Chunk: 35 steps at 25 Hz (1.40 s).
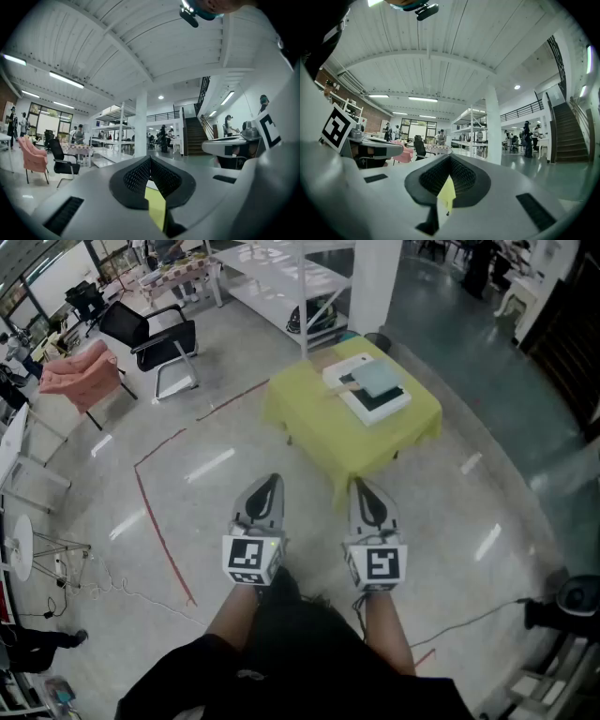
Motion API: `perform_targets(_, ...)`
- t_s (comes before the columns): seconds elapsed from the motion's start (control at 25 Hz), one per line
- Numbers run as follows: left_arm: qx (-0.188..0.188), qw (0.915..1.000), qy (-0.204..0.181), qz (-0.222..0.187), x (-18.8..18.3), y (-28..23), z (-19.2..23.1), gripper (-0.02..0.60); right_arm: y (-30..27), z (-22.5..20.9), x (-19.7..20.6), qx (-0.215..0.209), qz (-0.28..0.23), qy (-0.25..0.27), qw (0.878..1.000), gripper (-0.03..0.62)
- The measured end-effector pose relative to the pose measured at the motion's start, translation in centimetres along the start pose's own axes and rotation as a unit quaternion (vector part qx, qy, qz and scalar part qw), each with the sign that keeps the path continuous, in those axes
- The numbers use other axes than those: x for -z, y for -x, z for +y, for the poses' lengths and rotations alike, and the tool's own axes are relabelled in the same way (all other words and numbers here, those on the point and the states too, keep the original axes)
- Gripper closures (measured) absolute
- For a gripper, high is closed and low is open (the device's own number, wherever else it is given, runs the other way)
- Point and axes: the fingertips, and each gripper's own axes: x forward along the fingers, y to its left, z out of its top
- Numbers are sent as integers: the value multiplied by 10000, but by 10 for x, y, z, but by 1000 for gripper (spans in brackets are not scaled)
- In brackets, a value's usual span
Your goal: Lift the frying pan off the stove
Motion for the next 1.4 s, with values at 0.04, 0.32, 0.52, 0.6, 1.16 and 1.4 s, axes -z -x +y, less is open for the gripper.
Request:
perform_targets(0.04,13,10000,6,26,1,-1,-1,538,-3,-1,2,-1,5,39,10000,579)
perform_targets(0.32,82,10000,-4,26,5,-10,2,538,-22,4,14,-35,78,-12,10000,579)
perform_targets(0.52,92,9999,59,98,10,-4,13,538,-32,26,25,-150,254,-28,9996,578)
perform_targets(0.6,80,9999,27,92,11,-6,21,538,-42,31,33,-212,346,-35,9992,577)
perform_targets(1.16,-51,9988,458,141,35,-42,124,538,-152,91,35,-772,529,67,9956,577)
perform_targets(1.4,-129,9982,573,145,39,-69,184,538,-215,116,27,-922,561,119,9941,579)
